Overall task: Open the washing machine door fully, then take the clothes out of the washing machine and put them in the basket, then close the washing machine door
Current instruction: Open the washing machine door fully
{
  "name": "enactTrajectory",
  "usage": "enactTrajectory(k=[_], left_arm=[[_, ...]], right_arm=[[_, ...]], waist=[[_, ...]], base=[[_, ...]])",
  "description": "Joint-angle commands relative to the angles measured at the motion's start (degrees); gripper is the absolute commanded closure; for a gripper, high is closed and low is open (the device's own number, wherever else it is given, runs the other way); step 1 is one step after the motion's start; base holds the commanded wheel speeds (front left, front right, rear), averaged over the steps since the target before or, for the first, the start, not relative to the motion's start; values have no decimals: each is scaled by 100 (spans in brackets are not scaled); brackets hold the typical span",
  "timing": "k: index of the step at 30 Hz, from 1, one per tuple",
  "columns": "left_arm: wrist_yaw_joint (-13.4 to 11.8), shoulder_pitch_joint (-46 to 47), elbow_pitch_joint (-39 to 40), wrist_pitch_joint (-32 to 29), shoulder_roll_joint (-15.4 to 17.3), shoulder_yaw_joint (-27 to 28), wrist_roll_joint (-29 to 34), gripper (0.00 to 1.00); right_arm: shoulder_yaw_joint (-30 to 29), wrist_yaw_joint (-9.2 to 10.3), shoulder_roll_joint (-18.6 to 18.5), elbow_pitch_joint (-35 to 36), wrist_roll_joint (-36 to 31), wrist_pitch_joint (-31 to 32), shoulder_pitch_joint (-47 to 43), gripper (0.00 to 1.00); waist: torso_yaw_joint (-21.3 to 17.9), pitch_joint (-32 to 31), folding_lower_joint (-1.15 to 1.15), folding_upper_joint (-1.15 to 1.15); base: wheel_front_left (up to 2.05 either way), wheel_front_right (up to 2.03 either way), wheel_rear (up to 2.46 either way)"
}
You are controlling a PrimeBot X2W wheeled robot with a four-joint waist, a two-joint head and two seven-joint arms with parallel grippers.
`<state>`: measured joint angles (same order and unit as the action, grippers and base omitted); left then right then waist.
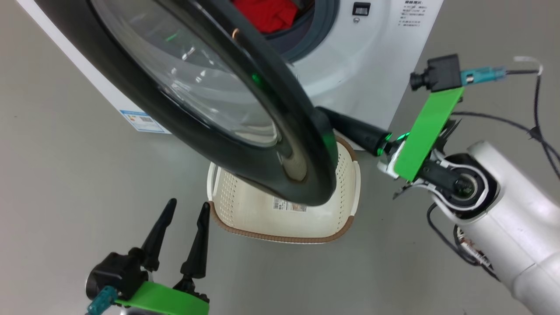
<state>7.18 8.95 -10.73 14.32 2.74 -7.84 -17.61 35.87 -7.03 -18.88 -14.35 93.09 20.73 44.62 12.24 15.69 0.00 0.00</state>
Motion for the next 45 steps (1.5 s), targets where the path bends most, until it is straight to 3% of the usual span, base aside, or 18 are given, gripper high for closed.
enactTrajectory(k=[1,22,24,25,28,29,30,45], left_arm=[[31,-55,109,68,55,155,64,0],[31,-234,176,68,27,224,91,0],[31,-234,183,68,26,205,76,0],[31,-236,189,68,29,166,52,0],[31,-253,188,68,44,158,33,0],[31,-260,186,68,51,159,29,0],[31,-270,185,68,58,164,26,0],[31,-425,138,68,125,311,15,0]], right_arm=[[71,-46,149,210,-60,44,-190,100],[203,-46,397,553,-246,163,-664,100],[155,-46,383,459,-343,27,-665,86],[103,-46,368,360,-408,-120,-697,61],[29,-46,335,247,-433,-302,-794,22],[0,-46,319,206,-441,-373,-838,5],[-21,-46,305,171,-452,-439,-880,0],[34,-46,-31,-203,-696,-1430,-1805,0]], waist=[[20,-87,0,0],[49,-290,0,0],[39,-294,0,0],[30,-311,0,0],[2,-343,0,0],[-11,-356,0,0],[-30,-372,0,0],[-342,-573,0,0]], base=[[0,0,0],[0,0,0],[0,0,0],[0,0,0],[0,0,0],[0,0,0],[0,0,0],[0,0,0]])
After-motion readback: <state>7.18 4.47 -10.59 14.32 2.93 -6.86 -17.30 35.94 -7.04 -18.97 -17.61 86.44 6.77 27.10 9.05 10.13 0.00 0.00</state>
